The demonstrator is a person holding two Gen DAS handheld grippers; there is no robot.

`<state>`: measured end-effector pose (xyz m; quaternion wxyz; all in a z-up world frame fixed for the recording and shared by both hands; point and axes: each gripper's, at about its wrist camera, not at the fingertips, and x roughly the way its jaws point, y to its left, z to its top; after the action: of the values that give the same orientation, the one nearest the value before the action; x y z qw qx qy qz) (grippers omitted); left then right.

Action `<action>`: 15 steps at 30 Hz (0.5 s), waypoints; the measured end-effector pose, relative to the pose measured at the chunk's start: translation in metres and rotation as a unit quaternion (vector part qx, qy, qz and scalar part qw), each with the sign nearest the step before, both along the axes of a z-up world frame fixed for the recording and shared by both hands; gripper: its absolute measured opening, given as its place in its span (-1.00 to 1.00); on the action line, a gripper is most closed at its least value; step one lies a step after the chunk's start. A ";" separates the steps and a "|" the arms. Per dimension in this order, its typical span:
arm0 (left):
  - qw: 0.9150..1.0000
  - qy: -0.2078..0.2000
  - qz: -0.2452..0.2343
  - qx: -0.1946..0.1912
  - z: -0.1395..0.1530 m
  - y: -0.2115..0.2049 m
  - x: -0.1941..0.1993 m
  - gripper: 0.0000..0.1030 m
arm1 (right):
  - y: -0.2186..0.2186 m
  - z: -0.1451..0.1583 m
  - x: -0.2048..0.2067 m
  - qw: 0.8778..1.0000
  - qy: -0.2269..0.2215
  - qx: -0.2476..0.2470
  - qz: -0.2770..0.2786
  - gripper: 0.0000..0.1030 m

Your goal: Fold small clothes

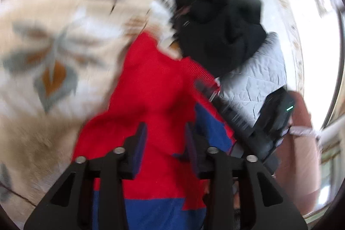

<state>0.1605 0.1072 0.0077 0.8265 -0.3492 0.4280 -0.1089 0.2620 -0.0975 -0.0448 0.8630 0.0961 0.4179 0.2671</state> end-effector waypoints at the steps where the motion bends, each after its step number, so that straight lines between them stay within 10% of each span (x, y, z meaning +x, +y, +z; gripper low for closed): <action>1: 0.999 -0.019 0.007 0.034 0.006 -0.002 0.000 0.09 | 0.000 -0.011 0.002 0.999 0.023 -0.026 -0.007 -0.54; 3: 0.994 -0.016 0.026 0.102 -0.001 -0.004 0.006 0.12 | -0.006 -0.030 -0.001 0.998 0.048 -0.047 -0.016 -0.67; 7: 0.990 0.066 0.013 0.122 -0.047 0.002 0.024 0.10 | -0.034 -0.003 -0.023 0.998 0.037 -0.016 -0.049 -0.61; 12: 0.992 0.033 0.007 0.121 -0.031 -0.001 0.020 0.10 | -0.121 0.027 -0.064 0.975 -0.028 -0.085 -0.201 -0.05; 15: 0.990 0.011 0.003 0.140 -0.025 -0.008 0.020 0.11 | -0.173 0.012 -0.070 0.957 0.013 -0.070 -0.281 0.11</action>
<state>0.1805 0.0994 -0.0178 0.8625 -0.2329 0.4473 -0.0415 0.1924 -0.2709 -0.0330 0.9024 0.1520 0.4029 -0.0175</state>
